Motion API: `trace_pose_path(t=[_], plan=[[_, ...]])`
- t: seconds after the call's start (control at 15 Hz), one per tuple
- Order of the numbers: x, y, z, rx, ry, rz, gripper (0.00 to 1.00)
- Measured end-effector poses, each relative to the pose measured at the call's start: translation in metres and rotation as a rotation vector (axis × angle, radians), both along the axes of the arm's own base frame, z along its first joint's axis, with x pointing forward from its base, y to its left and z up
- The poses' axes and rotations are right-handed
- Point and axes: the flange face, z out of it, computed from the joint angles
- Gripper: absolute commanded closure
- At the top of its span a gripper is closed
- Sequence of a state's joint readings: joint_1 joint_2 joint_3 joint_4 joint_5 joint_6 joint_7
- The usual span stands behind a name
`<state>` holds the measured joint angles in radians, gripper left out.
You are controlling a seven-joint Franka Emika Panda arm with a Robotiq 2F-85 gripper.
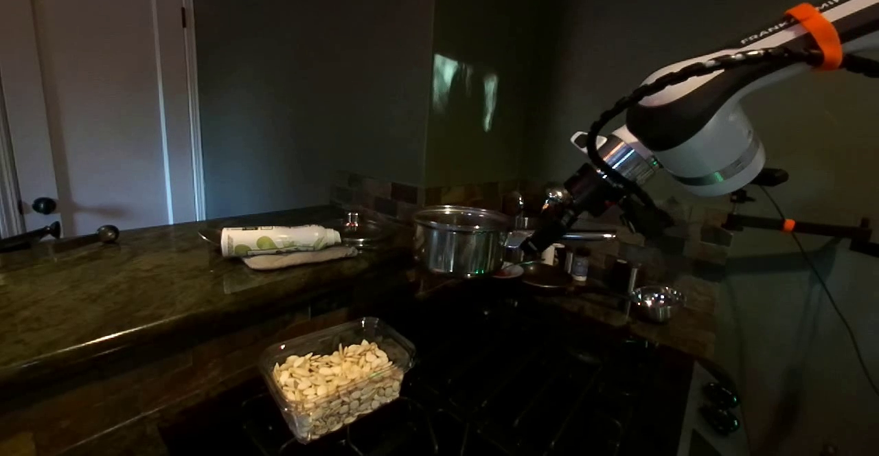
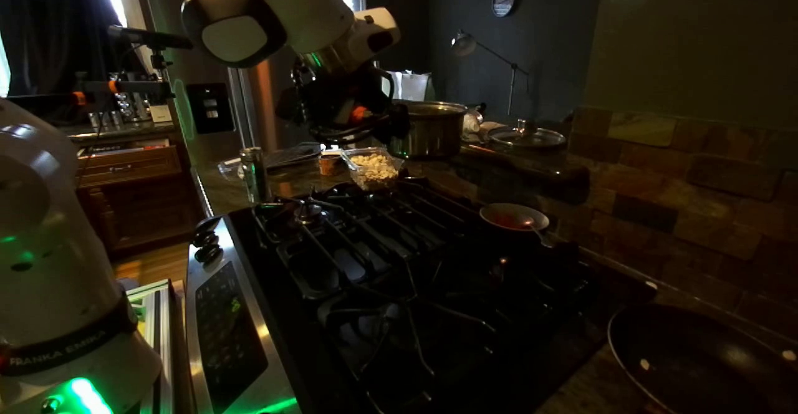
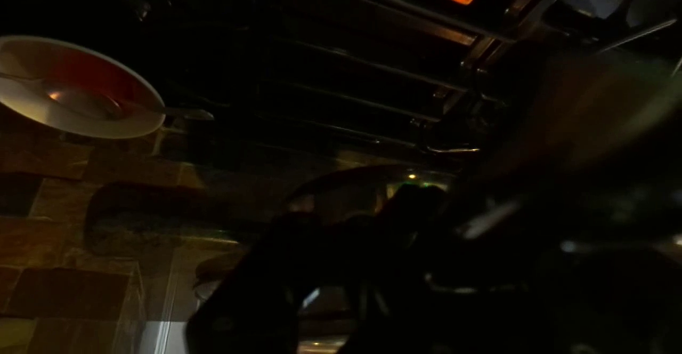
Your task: Pick up the pot, and then place it on the middle part of the stove
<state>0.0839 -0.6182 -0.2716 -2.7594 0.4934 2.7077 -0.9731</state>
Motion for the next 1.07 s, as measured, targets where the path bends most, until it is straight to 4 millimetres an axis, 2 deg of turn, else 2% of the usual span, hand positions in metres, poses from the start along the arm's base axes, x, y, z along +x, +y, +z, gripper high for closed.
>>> trace_pose_path(t=[0.27,0.47,0.53,0.6,0.67,1.07], plan=[[0.012,0.006,-0.025,-0.042,0.029,0.021,0.98],[0.01,-0.007,-0.038,-0.045,0.056,0.033,0.98],[0.009,-0.013,-0.041,-0.036,0.065,0.034,0.9],[0.007,-0.016,-0.044,-0.017,0.084,0.04,0.9],[0.004,-0.018,-0.046,0.001,0.1,0.049,0.98],[0.007,-0.018,-0.054,0.019,0.1,0.039,0.98]])
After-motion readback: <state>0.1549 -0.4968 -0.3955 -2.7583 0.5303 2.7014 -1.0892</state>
